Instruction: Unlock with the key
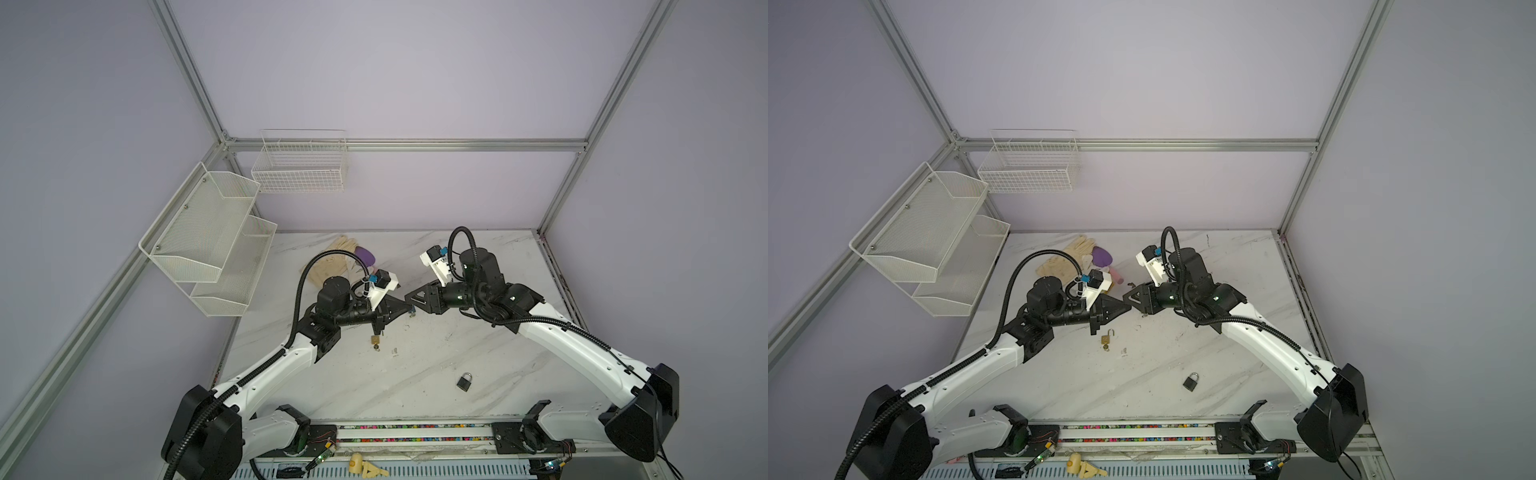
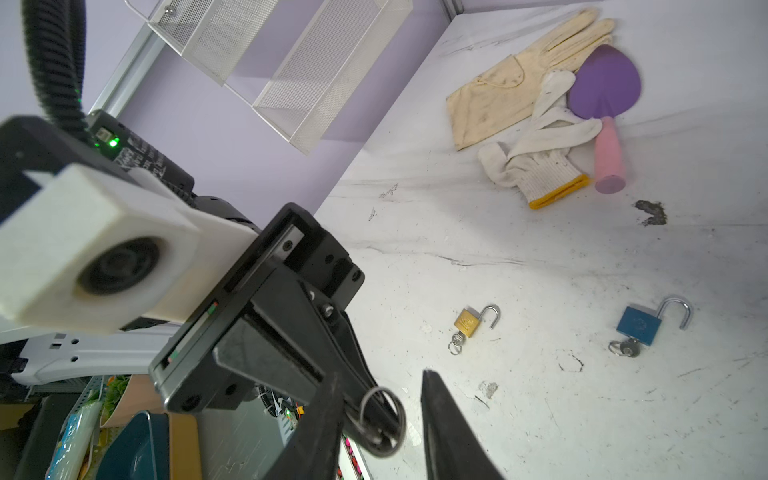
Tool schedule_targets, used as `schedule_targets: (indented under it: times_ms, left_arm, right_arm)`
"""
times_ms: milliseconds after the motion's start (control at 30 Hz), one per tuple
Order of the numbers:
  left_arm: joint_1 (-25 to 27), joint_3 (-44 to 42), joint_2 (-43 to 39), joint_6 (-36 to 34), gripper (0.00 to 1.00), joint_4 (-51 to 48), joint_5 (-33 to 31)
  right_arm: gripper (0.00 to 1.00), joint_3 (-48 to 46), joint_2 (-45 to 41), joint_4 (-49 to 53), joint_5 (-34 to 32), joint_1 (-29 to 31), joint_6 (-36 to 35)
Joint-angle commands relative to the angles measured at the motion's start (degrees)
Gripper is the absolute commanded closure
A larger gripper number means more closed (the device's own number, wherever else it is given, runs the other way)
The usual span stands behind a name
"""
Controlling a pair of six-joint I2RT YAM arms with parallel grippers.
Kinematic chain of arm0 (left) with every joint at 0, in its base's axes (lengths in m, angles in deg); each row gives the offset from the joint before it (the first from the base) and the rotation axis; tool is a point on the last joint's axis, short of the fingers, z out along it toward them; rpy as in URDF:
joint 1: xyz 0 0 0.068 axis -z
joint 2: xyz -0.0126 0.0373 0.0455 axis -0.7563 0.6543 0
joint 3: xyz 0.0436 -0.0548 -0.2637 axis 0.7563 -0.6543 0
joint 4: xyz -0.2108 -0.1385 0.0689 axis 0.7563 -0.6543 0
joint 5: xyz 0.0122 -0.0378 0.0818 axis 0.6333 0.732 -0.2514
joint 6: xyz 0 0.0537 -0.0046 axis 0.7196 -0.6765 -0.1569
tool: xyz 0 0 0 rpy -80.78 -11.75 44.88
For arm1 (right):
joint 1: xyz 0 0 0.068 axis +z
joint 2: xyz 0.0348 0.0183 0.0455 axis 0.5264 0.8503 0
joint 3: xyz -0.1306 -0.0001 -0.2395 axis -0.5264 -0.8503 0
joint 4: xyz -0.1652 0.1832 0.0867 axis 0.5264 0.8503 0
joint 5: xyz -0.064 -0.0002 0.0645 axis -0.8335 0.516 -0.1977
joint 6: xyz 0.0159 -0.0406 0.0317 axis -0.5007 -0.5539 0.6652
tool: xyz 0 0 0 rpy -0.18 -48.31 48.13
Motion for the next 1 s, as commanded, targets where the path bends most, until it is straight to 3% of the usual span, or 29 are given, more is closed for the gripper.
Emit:
schedule_targets:
  times_ms: [0,233,333,733,833,967]
  left_arm:
    - [-0.4,6.9,0.2,-1.1,1.00,0.1,2.6]
    - [-0.4,8.6,1.3,-0.5,1.00,-0.2,3.9]
    - [-0.3,8.9,1.7,0.2,1.00,0.4,4.7]
    - [-0.5,11.7,4.1,2.9,1.00,0.5,8.1]
    - [-0.6,12.4,5.0,3.9,1.00,1.5,9.5]
    - [-0.5,14.0,6.1,4.2,1.00,0.1,11.2]
  right_arm:
    - [0.67,-1.7,-1.5,-3.4,2.7,-0.8,-0.2]
    - [0.77,-3.8,-1.7,-6.2,6.1,-1.0,0.4]
    - [0.85,-4.0,-1.6,-6.0,5.7,-1.0,0.0]
    - [0.99,-4.9,-1.7,-5.9,4.7,-1.4,-3.1]
    - [0.99,-5.0,-1.8,-5.5,3.5,-1.5,-3.4]
    - [0.93,-5.9,-2.3,-5.6,4.1,-1.8,-4.1]
